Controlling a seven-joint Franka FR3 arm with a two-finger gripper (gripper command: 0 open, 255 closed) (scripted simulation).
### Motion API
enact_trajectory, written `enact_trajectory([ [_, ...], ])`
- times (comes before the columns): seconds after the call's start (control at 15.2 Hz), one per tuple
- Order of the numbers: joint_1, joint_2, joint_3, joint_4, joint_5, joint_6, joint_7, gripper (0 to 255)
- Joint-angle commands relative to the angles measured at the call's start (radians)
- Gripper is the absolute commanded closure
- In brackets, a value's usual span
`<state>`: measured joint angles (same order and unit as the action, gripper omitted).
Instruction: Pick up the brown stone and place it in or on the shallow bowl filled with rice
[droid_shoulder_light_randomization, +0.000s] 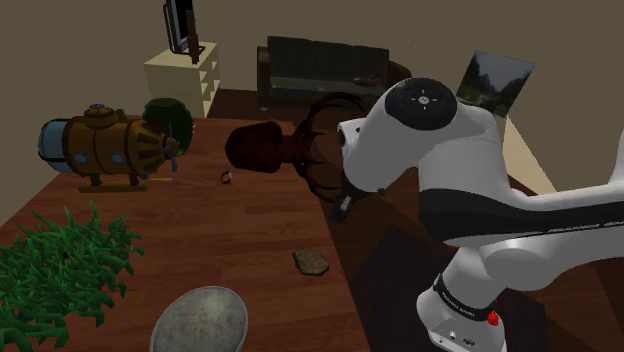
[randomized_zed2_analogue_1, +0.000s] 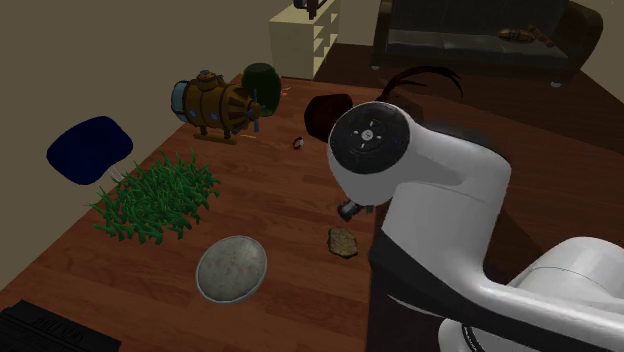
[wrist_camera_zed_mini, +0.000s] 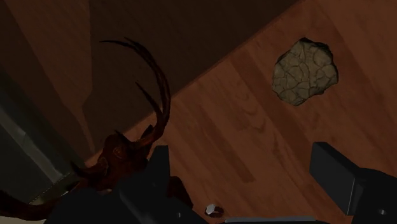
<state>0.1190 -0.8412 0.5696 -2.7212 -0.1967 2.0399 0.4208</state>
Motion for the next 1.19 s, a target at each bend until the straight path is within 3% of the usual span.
enact_trajectory([
  [0.0, -0.011, 0.041, 0.091, -0.02, -0.029, 0.052, 0.068, 0],
  [0.26, -0.091, 0.151, 0.301, -0.04, -0.121, 0.15, 0.228, 0],
  [0.46, -0.22, 0.245, 0.504, -0.03, -0.226, 0.206, 0.374, 0],
  [0.66, -0.442, 0.328, 0.779, 0.001, -0.356, 0.236, 0.536, 0],
  [0.79, -0.646, 0.34, 1.014, 0.031, -0.423, 0.252, 0.626, 0],
  [0.92, -0.831, 0.277, 1.235, 0.063, -0.435, 0.287, 0.675, 0],
  [1.06, -0.952, 0.171, 1.397, 0.098, -0.414, 0.329, 0.697, 0],
  [1.12, -0.972, 0.14, 1.429, 0.107, -0.403, 0.34, 0.699, 0],
])
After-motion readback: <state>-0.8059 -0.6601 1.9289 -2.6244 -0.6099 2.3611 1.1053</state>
